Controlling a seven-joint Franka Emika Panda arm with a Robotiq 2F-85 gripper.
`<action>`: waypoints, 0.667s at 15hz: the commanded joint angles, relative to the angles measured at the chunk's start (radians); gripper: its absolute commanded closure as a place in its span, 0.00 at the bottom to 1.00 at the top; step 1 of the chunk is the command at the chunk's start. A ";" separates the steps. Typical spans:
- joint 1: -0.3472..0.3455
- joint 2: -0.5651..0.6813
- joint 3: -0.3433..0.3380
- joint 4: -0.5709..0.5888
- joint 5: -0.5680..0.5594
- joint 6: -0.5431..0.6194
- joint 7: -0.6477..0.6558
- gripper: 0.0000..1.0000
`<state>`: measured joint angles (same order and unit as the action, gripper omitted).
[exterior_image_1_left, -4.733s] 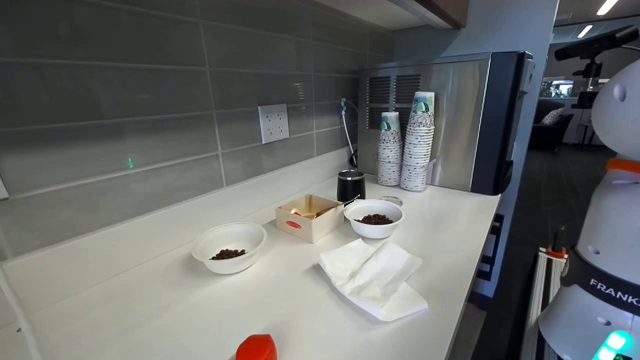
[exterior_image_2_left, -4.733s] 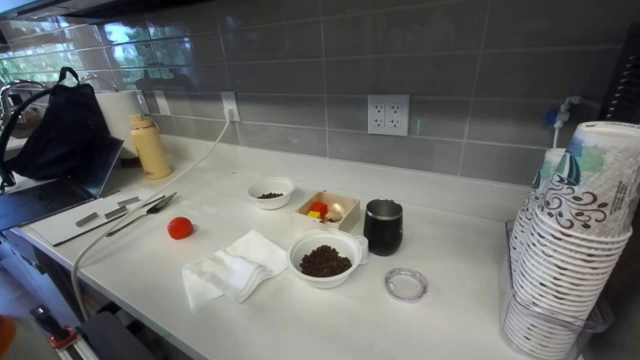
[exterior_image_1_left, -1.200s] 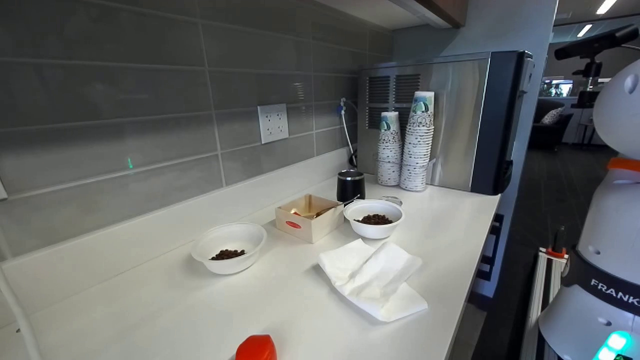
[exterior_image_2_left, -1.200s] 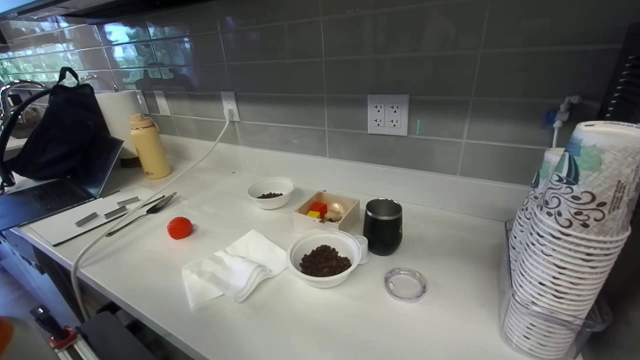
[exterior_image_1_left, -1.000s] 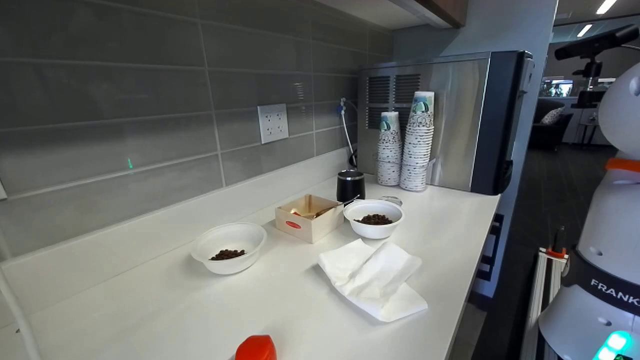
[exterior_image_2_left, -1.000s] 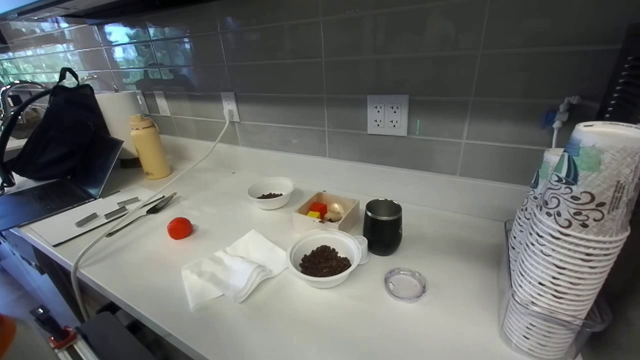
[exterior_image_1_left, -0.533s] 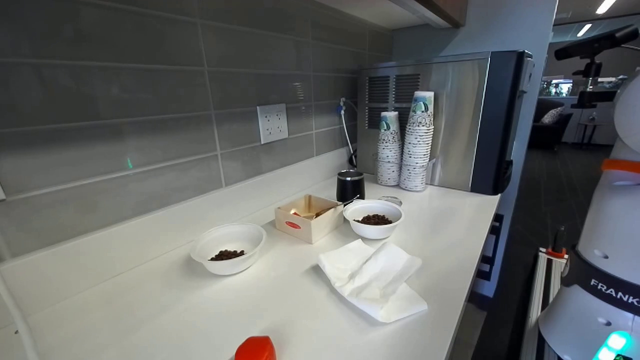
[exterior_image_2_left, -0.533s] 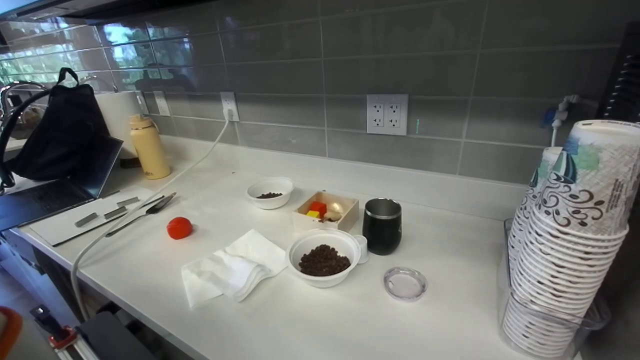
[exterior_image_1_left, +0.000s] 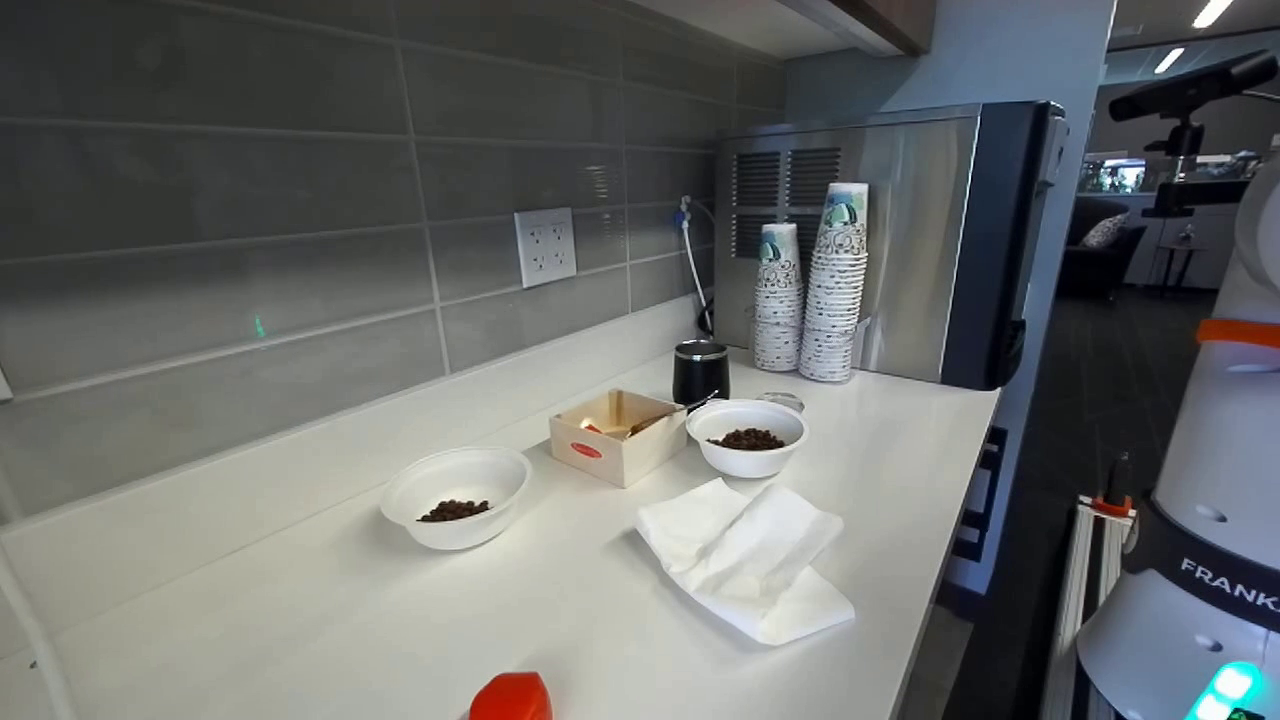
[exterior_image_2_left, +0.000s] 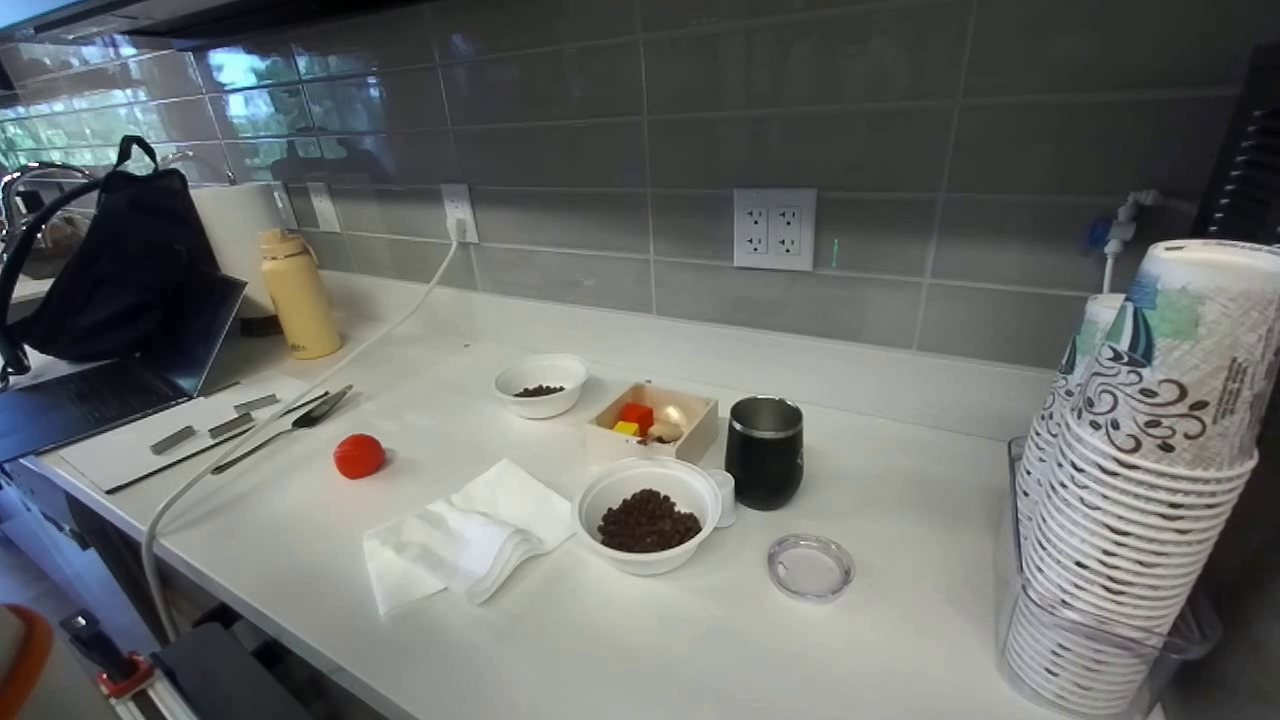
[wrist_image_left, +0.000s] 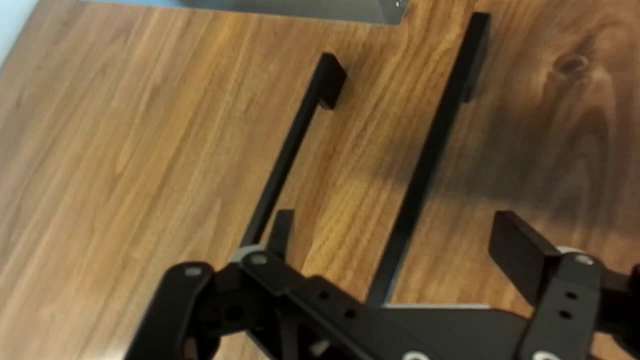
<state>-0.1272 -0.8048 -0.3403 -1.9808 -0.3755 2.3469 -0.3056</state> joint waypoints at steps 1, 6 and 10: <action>-0.013 0.044 0.065 0.027 0.022 0.052 0.023 0.00; -0.025 0.037 0.129 0.017 0.018 0.041 0.050 0.00; -0.032 0.013 0.147 0.003 0.019 0.011 0.056 0.00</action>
<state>-0.1422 -0.7785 -0.2090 -1.9797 -0.3743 2.3875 -0.2550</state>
